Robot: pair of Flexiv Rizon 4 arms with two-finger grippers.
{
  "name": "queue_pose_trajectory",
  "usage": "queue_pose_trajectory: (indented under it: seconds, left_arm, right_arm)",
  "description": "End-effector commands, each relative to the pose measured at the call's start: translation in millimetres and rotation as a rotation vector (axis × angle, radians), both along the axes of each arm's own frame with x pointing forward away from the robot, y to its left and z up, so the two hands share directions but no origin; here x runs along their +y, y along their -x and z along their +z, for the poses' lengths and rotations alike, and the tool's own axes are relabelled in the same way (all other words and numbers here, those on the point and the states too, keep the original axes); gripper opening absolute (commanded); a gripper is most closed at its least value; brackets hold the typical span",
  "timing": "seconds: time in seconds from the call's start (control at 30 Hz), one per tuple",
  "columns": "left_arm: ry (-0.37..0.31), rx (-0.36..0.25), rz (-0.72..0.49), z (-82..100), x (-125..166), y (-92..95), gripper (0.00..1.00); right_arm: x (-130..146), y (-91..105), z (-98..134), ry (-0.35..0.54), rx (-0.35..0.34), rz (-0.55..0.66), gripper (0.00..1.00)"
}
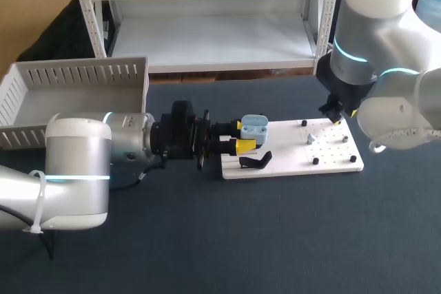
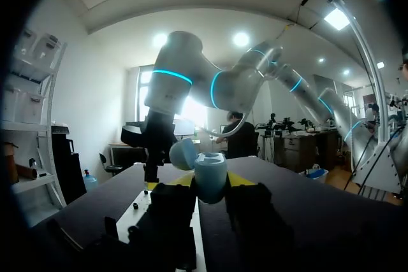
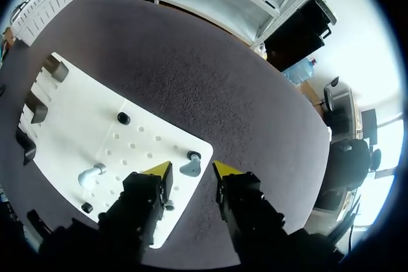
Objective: Pick up each earbud case from the left stands, insert the matching earbuds, close the lid, and place the case in the box.
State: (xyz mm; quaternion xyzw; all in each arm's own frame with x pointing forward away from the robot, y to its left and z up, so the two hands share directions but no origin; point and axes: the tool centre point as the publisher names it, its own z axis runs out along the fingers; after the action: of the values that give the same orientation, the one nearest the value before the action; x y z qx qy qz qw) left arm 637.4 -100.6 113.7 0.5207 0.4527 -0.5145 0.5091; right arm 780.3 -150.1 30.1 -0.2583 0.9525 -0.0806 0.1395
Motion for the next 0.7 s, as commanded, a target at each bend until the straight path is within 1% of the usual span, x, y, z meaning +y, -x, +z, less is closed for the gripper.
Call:
queue_pose_trajectory:
  seconds: [0.03,0.27,0.43,0.57,0.63,0.7]
  left_arm:
    - [0.002,-0.001,0.0,-0.7,0.0,-0.6,0.0]
    - [0.002,-0.001,0.0,-0.7,0.0,-0.6,0.0]
    - [0.002,-0.001,0.0,-0.7,0.0,-0.6,0.0]
    - [0.002,-0.001,0.0,-0.7,0.0,-0.6,0.0]
    - [0.002,-0.001,0.0,-0.7,0.0,-0.6,0.0]
    - [0.002,-0.001,0.0,-0.7,0.0,-0.6,0.0]
  right_arm:
    - [1.1,-3.5,-4.0,0.003,0.004,-0.002,0.4]
    - [-0.1,-4.1,-5.5,0.007,0.007,-0.005,0.38]
    - [-0.8,-3.4,-6.2,0.01,0.008,-0.009,0.33]
    - [-1.4,-2.6,-6.9,0.012,0.011,-0.011,0.33]
    - [-1.5,-2.4,-7.4,0.013,0.012,-0.012,0.32]
    - [-1.5,-2.3,-8.0,0.013,0.013,-0.012,0.29]
